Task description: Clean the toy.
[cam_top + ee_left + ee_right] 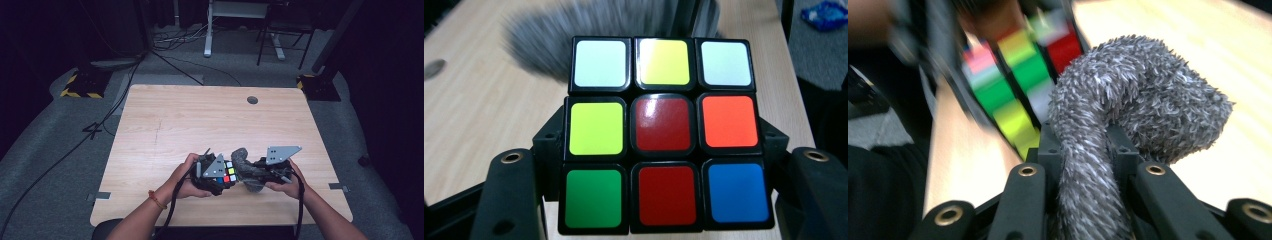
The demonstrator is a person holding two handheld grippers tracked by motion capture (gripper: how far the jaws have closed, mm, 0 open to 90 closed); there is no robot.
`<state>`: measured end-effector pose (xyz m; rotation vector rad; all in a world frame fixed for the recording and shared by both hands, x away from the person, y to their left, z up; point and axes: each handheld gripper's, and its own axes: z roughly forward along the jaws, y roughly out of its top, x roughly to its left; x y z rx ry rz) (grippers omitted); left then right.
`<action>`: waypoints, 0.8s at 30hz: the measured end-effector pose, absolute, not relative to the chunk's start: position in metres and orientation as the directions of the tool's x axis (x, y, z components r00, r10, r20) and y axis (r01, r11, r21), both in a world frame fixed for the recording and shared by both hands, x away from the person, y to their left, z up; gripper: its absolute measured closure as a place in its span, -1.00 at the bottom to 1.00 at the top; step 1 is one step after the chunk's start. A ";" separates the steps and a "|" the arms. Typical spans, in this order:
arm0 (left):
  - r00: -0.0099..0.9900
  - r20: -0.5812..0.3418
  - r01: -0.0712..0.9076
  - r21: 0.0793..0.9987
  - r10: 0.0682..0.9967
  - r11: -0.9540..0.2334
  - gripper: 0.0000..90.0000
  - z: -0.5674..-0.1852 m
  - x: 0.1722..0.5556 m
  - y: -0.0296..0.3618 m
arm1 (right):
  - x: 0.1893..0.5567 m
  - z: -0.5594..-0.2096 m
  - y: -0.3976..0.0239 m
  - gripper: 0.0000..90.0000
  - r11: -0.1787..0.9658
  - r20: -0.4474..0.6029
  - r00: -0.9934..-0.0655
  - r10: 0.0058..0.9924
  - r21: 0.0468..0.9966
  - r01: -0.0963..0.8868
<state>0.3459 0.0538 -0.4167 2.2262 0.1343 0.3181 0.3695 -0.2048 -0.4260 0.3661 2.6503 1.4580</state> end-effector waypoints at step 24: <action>0.958 0.165 0.044 0.721 0.233 -0.691 -0.27 -0.433 0.359 0.046 | 0.353 -0.414 -0.190 0.66 0.473 -0.013 -0.988 0.153 0.879 0.061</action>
